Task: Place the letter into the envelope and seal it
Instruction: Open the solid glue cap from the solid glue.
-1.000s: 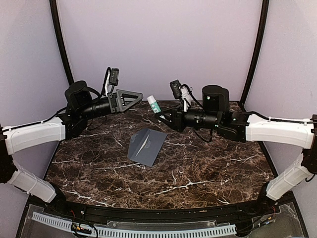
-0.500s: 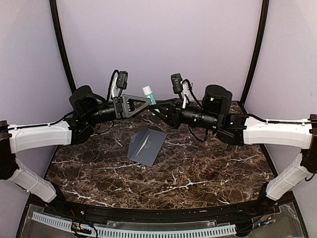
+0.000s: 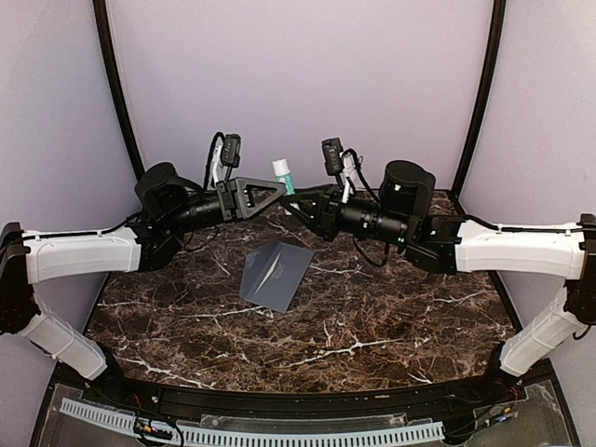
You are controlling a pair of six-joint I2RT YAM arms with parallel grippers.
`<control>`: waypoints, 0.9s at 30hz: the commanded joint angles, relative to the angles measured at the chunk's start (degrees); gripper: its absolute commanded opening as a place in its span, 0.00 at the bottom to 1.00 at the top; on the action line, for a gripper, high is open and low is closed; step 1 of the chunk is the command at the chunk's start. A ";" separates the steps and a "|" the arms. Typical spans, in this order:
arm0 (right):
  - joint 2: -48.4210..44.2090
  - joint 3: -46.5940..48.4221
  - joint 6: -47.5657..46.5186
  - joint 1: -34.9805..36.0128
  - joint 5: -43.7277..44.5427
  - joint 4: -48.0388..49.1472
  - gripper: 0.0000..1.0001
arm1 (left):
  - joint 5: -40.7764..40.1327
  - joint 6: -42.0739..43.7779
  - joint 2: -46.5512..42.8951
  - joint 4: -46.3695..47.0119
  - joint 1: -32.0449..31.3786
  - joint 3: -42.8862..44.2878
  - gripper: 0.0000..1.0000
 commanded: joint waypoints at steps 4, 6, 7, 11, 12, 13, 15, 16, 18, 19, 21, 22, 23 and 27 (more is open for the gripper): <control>1.52 0.62 -0.28 1.57 -2.22 2.54 0.13 | -1.27 0.63 0.10 -0.69 -0.86 -0.65 0.43; 1.40 0.62 -0.34 1.61 -2.17 2.55 0.13 | -1.79 1.10 -0.01 -1.17 -0.87 -0.75 0.44; 1.44 0.54 -0.39 1.60 -2.17 2.57 0.12 | -1.92 1.29 0.07 -1.20 -0.84 -0.76 0.44; 1.14 0.47 -0.34 1.56 -1.46 2.76 0.12 | -2.15 1.45 0.24 -1.26 -0.83 -1.00 0.41; 1.11 0.39 -0.34 1.61 -1.27 2.85 0.12 | -2.13 1.40 0.24 -1.20 -0.85 -1.13 0.39; 1.16 0.31 -0.27 1.63 -1.25 3.06 0.12 | -2.18 1.37 0.24 -1.09 -0.84 -1.17 0.38; 1.30 0.19 -0.13 1.56 -1.12 3.27 0.12 | -2.28 1.42 0.16 -1.06 -0.84 -1.34 0.33; 1.40 0.18 -0.02 1.62 -0.85 3.33 0.12 | -2.44 1.50 0.11 -1.01 -0.84 -1.48 0.28; 1.57 -0.04 0.17 1.61 -0.32 3.32 0.14 | -3.03 1.91 -0.11 -1.06 -0.85 -1.69 0.22; 1.55 -0.27 0.35 1.63 0.14 3.39 0.17 | -3.32 2.03 -0.18 -1.52 -0.86 -1.71 0.17; 1.34 -1.26 0.51 1.59 1.25 3.98 0.22 | -3.95 2.80 -0.05 -3.36 -0.87 -0.83 0.12; 1.17 -1.96 0.65 1.59 1.95 4.68 0.27 | -4.46 3.65 0.04 -4.32 -0.87 -0.45 0.10; 0.96 -2.75 0.82 1.62 2.56 5.28 0.32 | -4.96 4.17 0.01 -6.86 -0.87 0.35 0.07; 0.28 -4.55 1.80 1.48 3.50 6.70 0.59 | -9.56 8.28 -1.27 -14.72 -0.82 2.17 0.00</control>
